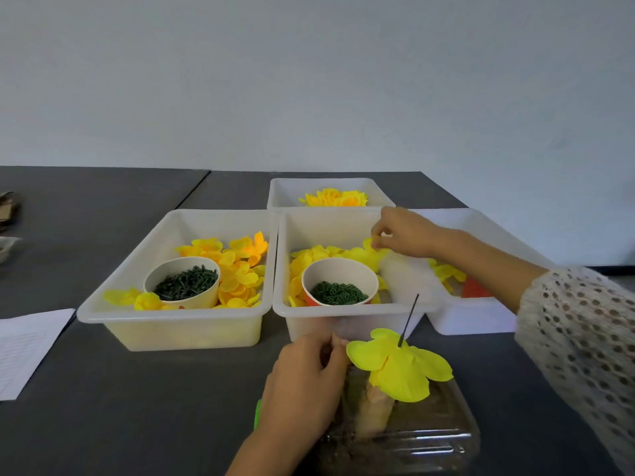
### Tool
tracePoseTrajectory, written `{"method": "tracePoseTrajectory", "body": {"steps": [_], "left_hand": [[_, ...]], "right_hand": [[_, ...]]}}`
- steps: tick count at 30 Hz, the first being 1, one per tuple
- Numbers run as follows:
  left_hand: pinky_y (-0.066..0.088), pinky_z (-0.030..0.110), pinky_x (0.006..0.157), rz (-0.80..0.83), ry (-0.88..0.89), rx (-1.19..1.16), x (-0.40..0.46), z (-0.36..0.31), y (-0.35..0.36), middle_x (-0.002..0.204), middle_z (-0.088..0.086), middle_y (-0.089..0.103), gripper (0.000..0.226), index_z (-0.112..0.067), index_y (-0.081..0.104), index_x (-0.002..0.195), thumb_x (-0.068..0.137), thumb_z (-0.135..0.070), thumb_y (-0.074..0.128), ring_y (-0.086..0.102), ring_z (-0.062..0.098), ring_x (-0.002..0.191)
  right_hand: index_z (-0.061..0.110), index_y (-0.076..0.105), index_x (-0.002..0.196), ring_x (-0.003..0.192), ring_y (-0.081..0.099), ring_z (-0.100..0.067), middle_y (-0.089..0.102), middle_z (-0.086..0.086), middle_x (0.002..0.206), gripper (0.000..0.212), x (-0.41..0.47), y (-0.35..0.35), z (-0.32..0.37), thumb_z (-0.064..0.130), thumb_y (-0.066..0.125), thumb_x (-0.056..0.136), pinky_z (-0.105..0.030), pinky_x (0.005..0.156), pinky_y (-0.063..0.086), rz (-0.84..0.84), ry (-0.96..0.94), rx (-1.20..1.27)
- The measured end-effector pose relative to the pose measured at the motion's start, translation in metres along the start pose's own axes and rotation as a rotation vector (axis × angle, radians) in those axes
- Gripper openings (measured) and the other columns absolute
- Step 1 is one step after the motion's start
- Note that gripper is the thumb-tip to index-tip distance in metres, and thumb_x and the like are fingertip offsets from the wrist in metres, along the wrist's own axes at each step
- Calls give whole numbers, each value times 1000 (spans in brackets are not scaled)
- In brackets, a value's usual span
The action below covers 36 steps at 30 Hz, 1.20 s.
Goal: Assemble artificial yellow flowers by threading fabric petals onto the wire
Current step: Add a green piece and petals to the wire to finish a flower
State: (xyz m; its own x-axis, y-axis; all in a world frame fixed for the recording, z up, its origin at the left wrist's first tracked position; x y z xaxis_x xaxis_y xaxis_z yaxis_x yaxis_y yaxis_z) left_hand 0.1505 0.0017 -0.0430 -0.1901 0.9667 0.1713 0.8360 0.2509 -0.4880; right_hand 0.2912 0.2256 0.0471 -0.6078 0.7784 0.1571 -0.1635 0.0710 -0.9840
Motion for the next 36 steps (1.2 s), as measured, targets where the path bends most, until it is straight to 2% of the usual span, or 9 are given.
{"method": "tracePoseTrajectory", "body": {"steps": [5, 9, 14, 19, 22, 24, 28, 32, 36], "left_hand": [[42, 23, 63, -48, 66, -175, -1, -9, -10, 74, -9, 65, 26, -24, 61, 79, 100, -34, 50, 58, 7, 71], [43, 14, 65, -149, 100, -297, 5, -26, -26, 83, -9, 66, 20, -24, 64, 87, 99, -34, 51, 62, 13, 85], [40, 15, 65, -46, 166, -379, 8, -65, -32, 86, -10, 66, 41, -34, 69, 77, 90, -54, 36, 57, 0, 78], [39, 26, 67, 115, 272, -395, 2, -93, -22, 70, 11, 56, 34, -21, 70, 65, 83, -48, 59, 48, 9, 70], [39, 13, 49, 91, 97, -481, 5, -89, -20, 54, -11, 54, 46, -26, 67, 53, 96, -32, 51, 48, 2, 52], [34, 12, 40, 103, -56, -479, 7, -83, -19, 49, -11, 53, 61, -29, 62, 47, 100, -42, 37, 43, 3, 44], [28, 18, 49, 131, 165, -268, -2, -87, -20, 53, -9, 39, 48, -26, 50, 50, 86, -56, 54, 34, 8, 51], [27, 14, 48, 70, 158, -295, 2, -79, -24, 53, -10, 39, 43, -16, 47, 55, 94, -30, 60, 34, 5, 49], [30, 14, 45, 37, 120, -279, 6, -72, -25, 52, -11, 47, 39, -11, 53, 59, 96, -25, 56, 37, 4, 49]], "right_hand": [[-8, 67, 86, 71, 47, -24, 49, -20, 77, 32, -31, -49, 1, 22, 60, 95, -19, 63, 37, -66, 110, 501], [-14, 60, 100, 75, 49, -20, 52, -17, 89, 41, -69, -71, 25, 26, 58, 91, -30, 73, 42, -33, 114, 979], [4, 65, 92, 74, 68, -14, 72, -4, 83, 27, -117, -86, 63, 26, 51, 85, -24, 66, 54, 119, -10, 1409], [2, 66, 95, 74, 68, -17, 71, -8, 88, 31, -140, -62, 67, 28, 54, 82, -26, 64, 55, 138, 128, 1440], [8, 67, 89, 70, 53, -19, 64, -8, 85, 29, -149, -43, 60, 33, 57, 79, -31, 69, 48, 114, 244, 1393], [8, 68, 92, 83, 54, -27, 65, -10, 91, 32, -152, -34, 55, 34, 59, 77, -38, 79, 48, 84, 295, 1422], [8, 70, 92, 93, 50, -34, 64, -17, 102, 35, -156, -24, 55, 37, 64, 74, -48, 91, 44, 61, 339, 1465], [11, 66, 88, 84, 42, -31, 57, -19, 97, 19, -160, -14, 50, 27, 57, 93, -42, 78, 37, 68, 404, 1468], [21, 65, 66, 52, 41, -14, 53, -1, 66, 33, -164, -6, 45, 22, 52, 97, -26, 54, 34, 117, 400, 1480]]}}
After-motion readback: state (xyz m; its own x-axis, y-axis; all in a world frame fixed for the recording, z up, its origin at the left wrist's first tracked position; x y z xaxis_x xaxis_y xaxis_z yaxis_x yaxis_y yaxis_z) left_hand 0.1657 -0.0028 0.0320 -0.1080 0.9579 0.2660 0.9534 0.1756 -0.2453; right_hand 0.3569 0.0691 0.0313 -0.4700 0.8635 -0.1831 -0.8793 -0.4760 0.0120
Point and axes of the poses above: each hand's wrist, its own x-axis towards the middle knuckle, its own y-axis out of the palm, z = x × y, the point moved 5 cm from there along x, towards the middle knuckle
